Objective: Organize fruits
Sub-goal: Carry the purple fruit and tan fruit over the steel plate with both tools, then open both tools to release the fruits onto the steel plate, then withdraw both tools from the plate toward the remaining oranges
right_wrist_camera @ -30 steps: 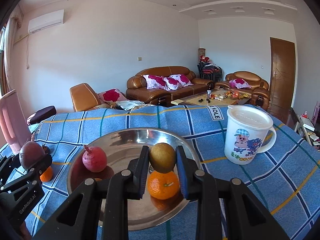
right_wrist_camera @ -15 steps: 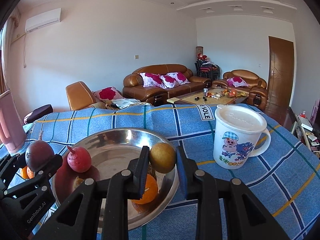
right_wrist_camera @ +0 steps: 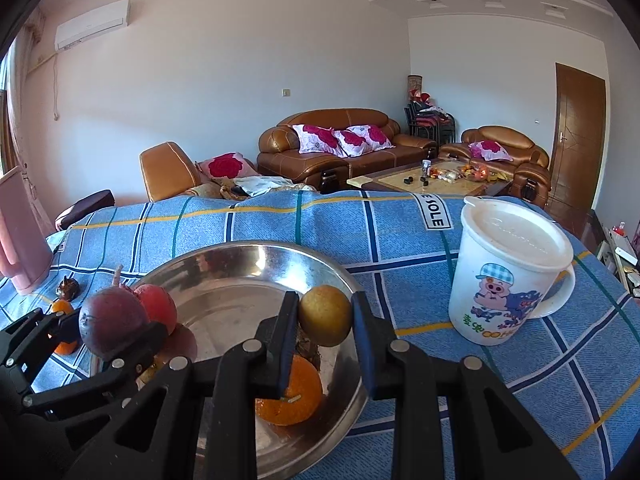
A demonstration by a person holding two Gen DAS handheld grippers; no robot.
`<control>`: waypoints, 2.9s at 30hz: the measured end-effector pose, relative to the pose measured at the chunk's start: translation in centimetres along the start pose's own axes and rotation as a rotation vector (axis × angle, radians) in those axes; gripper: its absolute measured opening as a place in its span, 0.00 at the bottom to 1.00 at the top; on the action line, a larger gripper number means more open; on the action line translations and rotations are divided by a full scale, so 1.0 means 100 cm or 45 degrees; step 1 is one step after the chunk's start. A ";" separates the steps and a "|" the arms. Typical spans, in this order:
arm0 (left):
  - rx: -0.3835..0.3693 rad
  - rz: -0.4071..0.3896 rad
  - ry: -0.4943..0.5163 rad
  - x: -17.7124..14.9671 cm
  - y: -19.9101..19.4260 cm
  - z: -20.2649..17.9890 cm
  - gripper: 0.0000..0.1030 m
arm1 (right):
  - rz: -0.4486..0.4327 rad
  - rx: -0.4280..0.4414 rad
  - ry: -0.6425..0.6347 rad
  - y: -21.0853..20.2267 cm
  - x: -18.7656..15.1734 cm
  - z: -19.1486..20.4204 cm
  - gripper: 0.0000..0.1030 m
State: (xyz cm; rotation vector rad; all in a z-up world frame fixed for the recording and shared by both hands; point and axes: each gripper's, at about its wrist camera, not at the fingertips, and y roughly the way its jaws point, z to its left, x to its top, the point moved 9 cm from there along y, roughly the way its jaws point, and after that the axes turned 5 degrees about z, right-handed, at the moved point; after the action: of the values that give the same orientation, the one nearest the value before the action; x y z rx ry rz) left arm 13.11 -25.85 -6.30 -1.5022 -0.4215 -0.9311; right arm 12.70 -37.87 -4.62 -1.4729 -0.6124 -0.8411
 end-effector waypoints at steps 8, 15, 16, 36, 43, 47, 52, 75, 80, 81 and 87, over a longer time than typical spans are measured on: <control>-0.014 0.086 0.050 -0.003 0.014 -0.015 0.54 | 0.147 0.119 -0.016 0.034 0.000 0.014 0.28; -0.037 0.170 0.051 -0.008 0.027 -0.020 0.54 | 0.250 0.143 -0.072 0.053 -0.005 0.026 0.28; -0.045 0.177 0.046 -0.009 0.028 -0.020 0.54 | 0.250 0.142 -0.072 0.053 -0.006 0.026 0.28; 0.045 -0.104 0.100 0.009 -0.015 -0.018 1.00 | 0.086 0.195 0.094 0.027 0.005 0.007 0.76; 0.051 -0.155 0.080 0.010 -0.025 -0.013 1.00 | -0.115 0.148 0.119 -0.002 0.018 0.000 0.76; 0.065 -0.169 0.072 0.008 -0.030 -0.007 1.00 | -0.295 0.058 0.192 -0.027 0.026 -0.016 0.76; 0.072 -0.184 0.043 0.005 -0.035 0.003 1.00 | -0.493 -0.085 0.283 -0.059 0.026 -0.035 0.77; 0.054 -0.215 -0.103 -0.027 -0.070 0.078 1.00 | -0.287 -0.274 0.067 -0.072 -0.013 0.032 0.84; 0.089 -0.222 -0.103 -0.034 -0.077 0.097 1.00 | -0.238 -0.257 0.067 -0.071 -0.020 0.052 0.84; 0.096 -0.225 -0.105 -0.035 -0.079 0.101 1.00 | -0.235 -0.258 0.058 -0.071 -0.021 0.057 0.84; 0.138 -0.230 -0.118 -0.041 -0.084 0.129 1.00 | -0.216 -0.262 0.026 -0.072 -0.025 0.082 0.84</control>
State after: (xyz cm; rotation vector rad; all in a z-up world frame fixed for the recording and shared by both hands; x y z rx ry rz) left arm 8.31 -11.00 -2.85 -1.4285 -0.6741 -0.9656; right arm 6.65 -28.81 -2.00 -1.6113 -0.6572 -1.0759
